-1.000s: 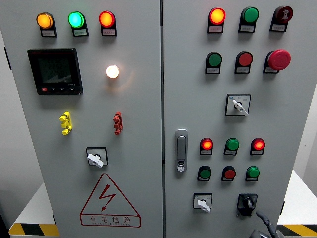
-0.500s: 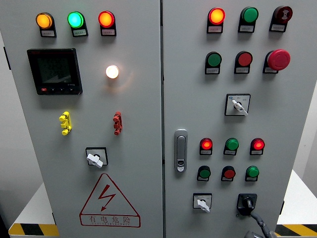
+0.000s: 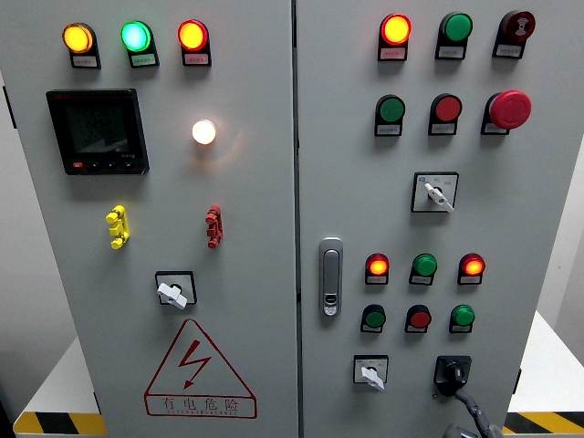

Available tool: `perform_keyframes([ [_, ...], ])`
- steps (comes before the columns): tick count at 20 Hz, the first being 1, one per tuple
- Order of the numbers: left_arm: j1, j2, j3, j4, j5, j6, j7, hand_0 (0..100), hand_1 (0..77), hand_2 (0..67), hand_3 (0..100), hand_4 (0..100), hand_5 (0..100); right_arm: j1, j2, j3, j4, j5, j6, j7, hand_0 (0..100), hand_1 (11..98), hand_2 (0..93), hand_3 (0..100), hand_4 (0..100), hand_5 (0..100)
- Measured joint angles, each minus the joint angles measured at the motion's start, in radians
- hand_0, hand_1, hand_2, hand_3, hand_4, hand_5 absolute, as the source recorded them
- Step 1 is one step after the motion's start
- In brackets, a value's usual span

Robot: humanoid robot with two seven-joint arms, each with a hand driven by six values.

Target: Trip black knob to open circuit

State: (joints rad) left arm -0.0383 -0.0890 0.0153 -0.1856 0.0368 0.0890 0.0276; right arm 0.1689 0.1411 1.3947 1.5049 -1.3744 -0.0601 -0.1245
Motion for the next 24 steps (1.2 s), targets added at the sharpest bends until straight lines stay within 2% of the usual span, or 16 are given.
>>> perform_keyframes([
  [24,0.000,0.000,0.001,0.000,0.000,0.000,0.000,0,0.0,19.4,26,10,9,0.018,0.0001,-0.014,-0.016,0.002,0.001,-0.001,100,75.9,4.4,90,93,100],
])
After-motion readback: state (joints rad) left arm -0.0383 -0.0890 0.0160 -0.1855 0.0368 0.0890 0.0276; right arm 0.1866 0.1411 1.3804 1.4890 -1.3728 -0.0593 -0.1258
